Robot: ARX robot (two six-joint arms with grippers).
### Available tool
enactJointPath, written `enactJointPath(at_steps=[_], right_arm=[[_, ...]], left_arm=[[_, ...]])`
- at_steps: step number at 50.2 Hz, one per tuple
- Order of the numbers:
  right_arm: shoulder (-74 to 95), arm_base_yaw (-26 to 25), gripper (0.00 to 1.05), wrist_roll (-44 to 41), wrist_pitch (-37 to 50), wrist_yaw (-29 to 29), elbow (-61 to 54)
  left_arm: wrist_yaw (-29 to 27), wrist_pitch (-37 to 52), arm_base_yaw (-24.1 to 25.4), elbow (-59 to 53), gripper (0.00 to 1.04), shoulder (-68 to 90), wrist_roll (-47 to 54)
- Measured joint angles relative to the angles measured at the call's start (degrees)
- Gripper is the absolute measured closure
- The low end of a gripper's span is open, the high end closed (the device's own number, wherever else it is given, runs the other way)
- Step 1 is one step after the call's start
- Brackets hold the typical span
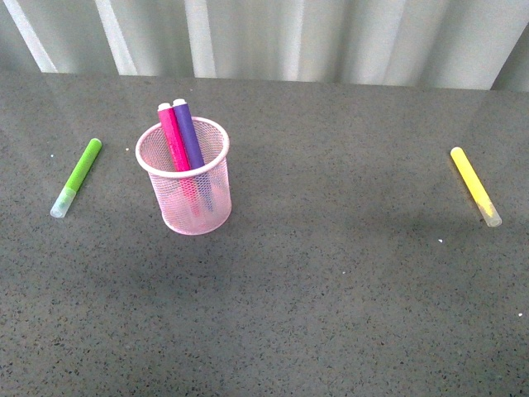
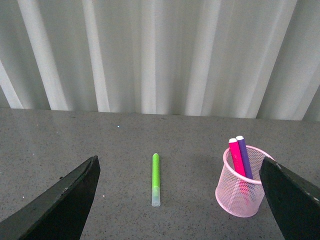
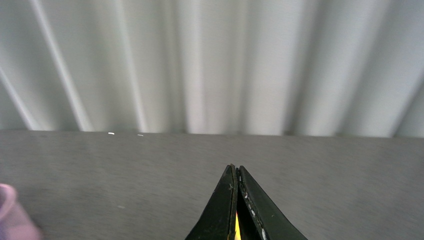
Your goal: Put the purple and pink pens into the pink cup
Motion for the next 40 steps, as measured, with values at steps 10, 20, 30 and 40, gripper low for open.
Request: enactJointPath(at_steps=[10, 20, 30, 40], right_arm=[[-6.45, -2.56, 1.01, 0.00, -4.31, -2.89, -1.86], [-13.05, -9.31, 1.01, 0.02, -7.61, -9.05, -4.26], [-20.20, -9.46, 1.01, 0.00, -14.10, -9.29, -4.28], [-27.17, -9.46, 1.01, 0.00, -20.85, -9.31, -4.31]], left_arm=[[0.00, 0.00, 0.00, 0.00, 0.07, 0.00, 0.00], [-0.11, 0.00, 0.00, 0.00, 0.07, 0.00, -0.02], [0.00, 0.00, 0.00, 0.00, 0.07, 0.00, 0.00], [0.00, 0.00, 0.00, 0.00, 0.07, 0.00, 0.00]])
